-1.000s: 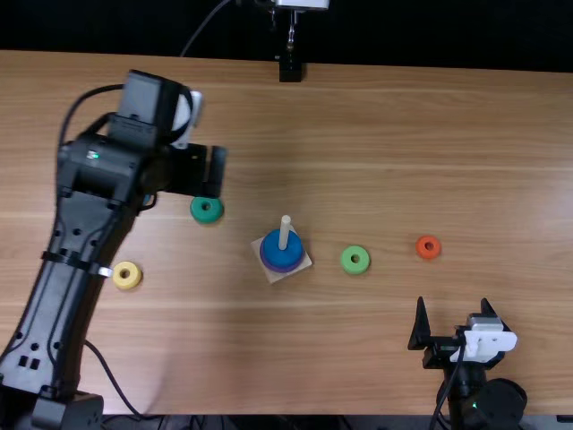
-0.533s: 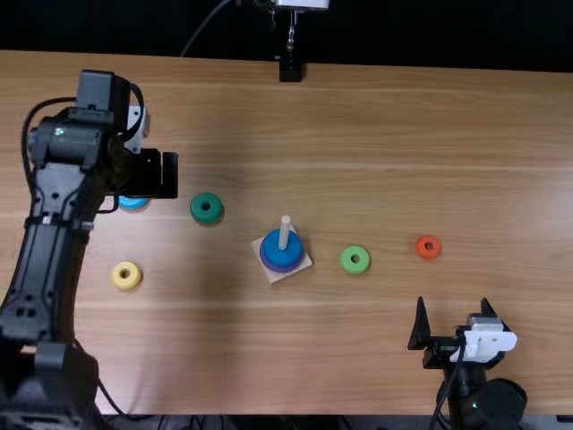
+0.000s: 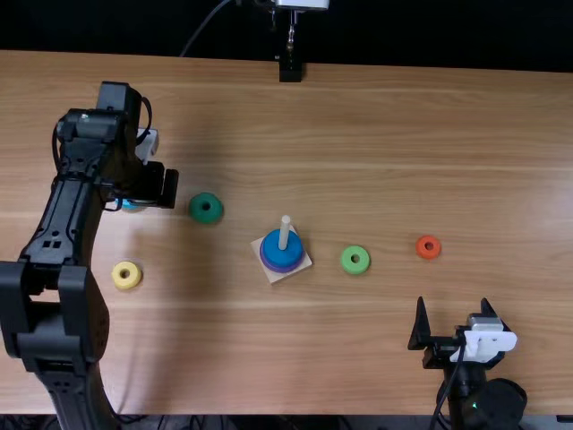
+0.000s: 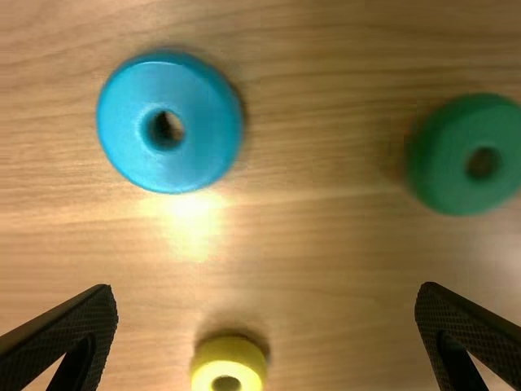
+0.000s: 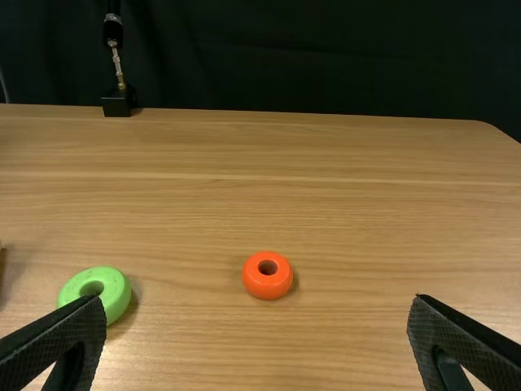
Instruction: Build the Hanoi tower: stack the rings onto the peg from bottom to top in this color order: purple, dark blue, light blue, dark green, light green, yellow, orange.
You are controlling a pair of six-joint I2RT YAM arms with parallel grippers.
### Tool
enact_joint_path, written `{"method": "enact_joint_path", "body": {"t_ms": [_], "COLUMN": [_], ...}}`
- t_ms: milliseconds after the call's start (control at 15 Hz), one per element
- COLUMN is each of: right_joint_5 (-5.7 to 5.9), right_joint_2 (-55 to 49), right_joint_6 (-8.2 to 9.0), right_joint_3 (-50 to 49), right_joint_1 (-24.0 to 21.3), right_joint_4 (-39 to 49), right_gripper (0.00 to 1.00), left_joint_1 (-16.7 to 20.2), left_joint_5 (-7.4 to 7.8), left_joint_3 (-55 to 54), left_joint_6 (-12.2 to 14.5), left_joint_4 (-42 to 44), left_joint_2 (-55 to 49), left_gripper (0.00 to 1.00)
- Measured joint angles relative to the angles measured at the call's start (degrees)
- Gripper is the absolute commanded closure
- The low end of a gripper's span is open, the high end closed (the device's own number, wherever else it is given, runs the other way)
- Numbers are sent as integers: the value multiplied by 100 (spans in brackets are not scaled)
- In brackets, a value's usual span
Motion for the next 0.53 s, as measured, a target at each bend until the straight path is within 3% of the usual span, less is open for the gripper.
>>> {"method": "enact_joint_path", "body": {"t_ms": [267,533], "right_joint_5": [0,-2], "right_joint_2": [0,0], "right_joint_6": [0,0], "right_joint_3": [0,-2], "right_joint_1": [2,0], "right_joint_4": [2,0], "right_gripper": [0,0], "left_joint_1": [103,186], "left_joint_5": [-173,-192], "left_joint_3": [0,2], "left_joint_6": [37,39], "left_joint_4": [719,763], "left_joint_2": [365,673], "left_gripper": [0,0]}}
